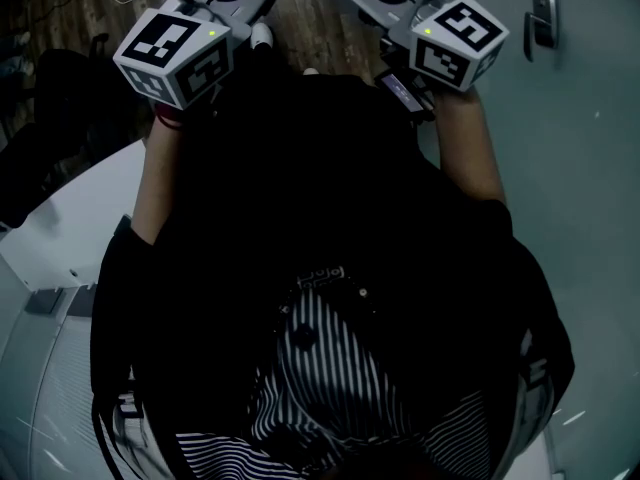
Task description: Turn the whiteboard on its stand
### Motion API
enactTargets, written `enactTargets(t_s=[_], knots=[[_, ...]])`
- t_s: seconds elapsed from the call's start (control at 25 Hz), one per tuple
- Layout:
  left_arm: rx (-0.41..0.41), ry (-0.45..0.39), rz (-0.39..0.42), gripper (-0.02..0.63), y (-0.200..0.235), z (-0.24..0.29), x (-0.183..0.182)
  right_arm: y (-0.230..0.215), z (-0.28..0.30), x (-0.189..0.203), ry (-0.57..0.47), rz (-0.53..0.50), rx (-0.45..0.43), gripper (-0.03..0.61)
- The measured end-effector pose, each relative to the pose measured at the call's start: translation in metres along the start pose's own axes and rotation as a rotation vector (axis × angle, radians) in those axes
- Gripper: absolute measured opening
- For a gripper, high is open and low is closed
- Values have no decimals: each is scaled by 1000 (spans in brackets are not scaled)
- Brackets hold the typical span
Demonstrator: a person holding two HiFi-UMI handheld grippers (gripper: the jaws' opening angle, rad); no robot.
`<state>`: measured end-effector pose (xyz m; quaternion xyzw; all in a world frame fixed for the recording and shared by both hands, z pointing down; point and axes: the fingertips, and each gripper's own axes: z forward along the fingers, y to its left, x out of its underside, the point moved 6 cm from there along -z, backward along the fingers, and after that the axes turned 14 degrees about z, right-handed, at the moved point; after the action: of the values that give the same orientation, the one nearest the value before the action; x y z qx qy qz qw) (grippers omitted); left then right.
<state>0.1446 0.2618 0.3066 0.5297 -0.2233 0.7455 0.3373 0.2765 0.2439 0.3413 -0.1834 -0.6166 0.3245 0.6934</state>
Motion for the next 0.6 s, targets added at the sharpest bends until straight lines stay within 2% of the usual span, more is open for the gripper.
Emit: enactTargets(t_s=[0.2,0.6], knots=[[3,0,-15,-12,16,1,5,-10,6,0,-15,27,11,2],[10,-35,-49,-12,120,-6,9,-38,89,-56,2,5,56,2]])
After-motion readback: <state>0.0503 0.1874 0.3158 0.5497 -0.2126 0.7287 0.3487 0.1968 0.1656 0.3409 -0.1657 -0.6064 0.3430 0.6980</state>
